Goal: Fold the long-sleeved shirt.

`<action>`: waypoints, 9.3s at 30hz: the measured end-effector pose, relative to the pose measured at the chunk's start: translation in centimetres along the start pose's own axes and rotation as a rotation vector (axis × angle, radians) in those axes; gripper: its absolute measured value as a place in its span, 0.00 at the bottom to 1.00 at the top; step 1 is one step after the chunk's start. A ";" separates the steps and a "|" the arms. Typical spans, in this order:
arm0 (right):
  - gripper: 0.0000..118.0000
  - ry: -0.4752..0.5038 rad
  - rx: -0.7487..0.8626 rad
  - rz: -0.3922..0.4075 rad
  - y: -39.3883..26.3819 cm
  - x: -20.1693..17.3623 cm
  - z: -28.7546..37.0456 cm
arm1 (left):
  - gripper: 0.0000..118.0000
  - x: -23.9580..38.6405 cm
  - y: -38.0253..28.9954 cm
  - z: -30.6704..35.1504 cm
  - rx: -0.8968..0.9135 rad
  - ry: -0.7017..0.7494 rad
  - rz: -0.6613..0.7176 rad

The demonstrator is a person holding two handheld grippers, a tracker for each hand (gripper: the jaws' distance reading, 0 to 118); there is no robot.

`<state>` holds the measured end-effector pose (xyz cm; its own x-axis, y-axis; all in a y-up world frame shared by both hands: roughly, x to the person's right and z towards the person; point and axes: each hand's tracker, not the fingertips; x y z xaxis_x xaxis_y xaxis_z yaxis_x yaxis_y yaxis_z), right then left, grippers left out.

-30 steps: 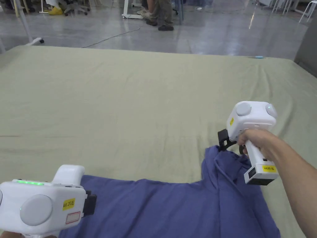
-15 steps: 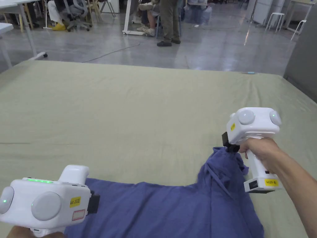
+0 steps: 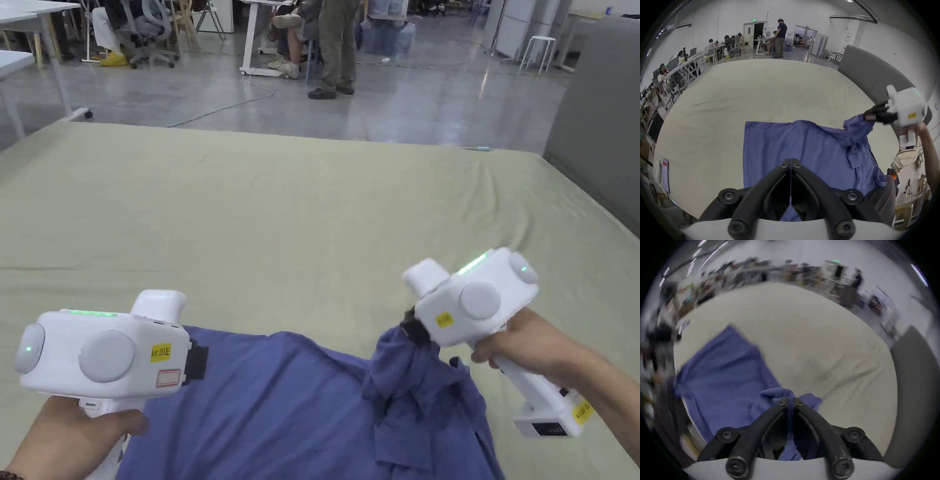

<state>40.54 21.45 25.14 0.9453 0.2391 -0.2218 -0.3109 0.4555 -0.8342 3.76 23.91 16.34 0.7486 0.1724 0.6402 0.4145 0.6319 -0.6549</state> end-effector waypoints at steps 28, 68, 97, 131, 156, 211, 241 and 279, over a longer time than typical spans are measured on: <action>0.06 -0.122 -0.036 -0.640 -6.9 2.8 1.1 | 0.00 0.1 -1.0 -1.9 -0.039 -0.013 0.029; 0.10 -0.016 -0.029 -0.628 -5.6 4.9 1.1 | 0.00 -6.2 7.5 -7.2 -0.024 0.061 0.089; 0.50 0.026 -0.224 -0.433 -19.1 -8.5 5.4 | 0.31 -5.7 -12.8 -2.8 -0.364 -0.024 0.080; 0.00 -0.040 0.135 -0.539 -12.3 -9.7 14.3 | 1.00 -15.2 -15.3 -5.0 -0.269 -0.585 0.723; 0.00 -0.002 0.158 -0.585 -13.2 -9.8 14.4 | 0.04 -10.0 -11.4 -6.9 -0.268 -0.399 0.413; 0.00 -0.067 0.203 -0.619 -17.7 -8.1 18.4 | 0.00 11.6 -8.2 -7.0 -0.421 -0.414 0.042; 0.00 0.382 -0.028 -0.898 -15.6 -14.6 2.2 | 0.00 3.2 -6.9 -1.5 -0.208 -0.469 0.176; 0.00 0.251 0.157 -0.713 -2.8 -20.5 3.7 | 0.07 -8.0 -7.7 -1.3 -0.170 -0.391 0.154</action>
<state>21.66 18.44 33.90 0.9106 -0.3507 0.2187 0.3889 0.5476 -0.7409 -4.75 16.64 15.72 0.5703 0.5480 0.6120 0.4169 0.4489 -0.7904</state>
